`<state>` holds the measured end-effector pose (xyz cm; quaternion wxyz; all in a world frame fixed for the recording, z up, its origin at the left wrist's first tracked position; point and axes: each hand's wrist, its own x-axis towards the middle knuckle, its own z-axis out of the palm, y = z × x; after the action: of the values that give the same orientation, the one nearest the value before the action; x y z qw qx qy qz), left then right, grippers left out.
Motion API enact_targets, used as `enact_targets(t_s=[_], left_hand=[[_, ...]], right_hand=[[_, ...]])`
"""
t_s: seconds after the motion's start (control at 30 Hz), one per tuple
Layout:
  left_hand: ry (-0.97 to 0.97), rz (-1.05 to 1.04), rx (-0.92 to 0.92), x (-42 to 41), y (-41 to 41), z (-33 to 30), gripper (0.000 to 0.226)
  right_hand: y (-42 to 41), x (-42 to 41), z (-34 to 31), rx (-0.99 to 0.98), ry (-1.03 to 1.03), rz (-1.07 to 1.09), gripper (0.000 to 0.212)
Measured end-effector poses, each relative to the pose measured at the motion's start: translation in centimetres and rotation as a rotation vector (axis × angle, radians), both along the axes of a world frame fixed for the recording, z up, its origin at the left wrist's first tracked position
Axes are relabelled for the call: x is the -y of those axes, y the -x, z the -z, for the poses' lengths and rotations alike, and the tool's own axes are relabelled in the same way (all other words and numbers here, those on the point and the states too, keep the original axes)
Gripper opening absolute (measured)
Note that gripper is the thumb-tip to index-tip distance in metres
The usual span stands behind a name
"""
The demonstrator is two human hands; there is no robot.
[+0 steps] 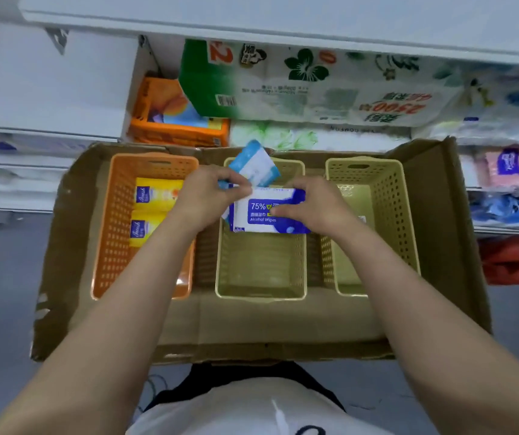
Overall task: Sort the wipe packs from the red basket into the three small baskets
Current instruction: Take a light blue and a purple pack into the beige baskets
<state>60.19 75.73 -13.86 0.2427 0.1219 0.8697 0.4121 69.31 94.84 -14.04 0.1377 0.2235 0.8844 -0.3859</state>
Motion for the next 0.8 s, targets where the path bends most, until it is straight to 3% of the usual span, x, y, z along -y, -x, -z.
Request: enact_targets(t_s=[0.13,0.3,0.47,0.63,0.8], left_hand=[[-0.194,-0.381,-0.065,2.2,1.0,1.8,0.019],[-0.343,-0.502,0.086,4.5,1.1,3.8,0.039],[-0.343,-0.509,0.143,5.4,1.2,4.6,0.054],[-0.352,-0.43,0.182,5.4,1.3,5.5,0.058],[-0.404,-0.424,0.278,5.4,1.9,6.4,0.065]], right_hand=[[1.2,-0.8,2.4,0.038,-0.09,0.085,0.023],[4.5,0.6,5.8,0.039,-0.046,0.05,0.034],[7.9,1.7,9.7,0.066,-0.097,-0.026,0.036],[7.6,3.1,13.4,0.131,-0.462,-0.193,0.054],[6.5,3.8,15.4,0.178,-0.393,-0.154,0.062]])
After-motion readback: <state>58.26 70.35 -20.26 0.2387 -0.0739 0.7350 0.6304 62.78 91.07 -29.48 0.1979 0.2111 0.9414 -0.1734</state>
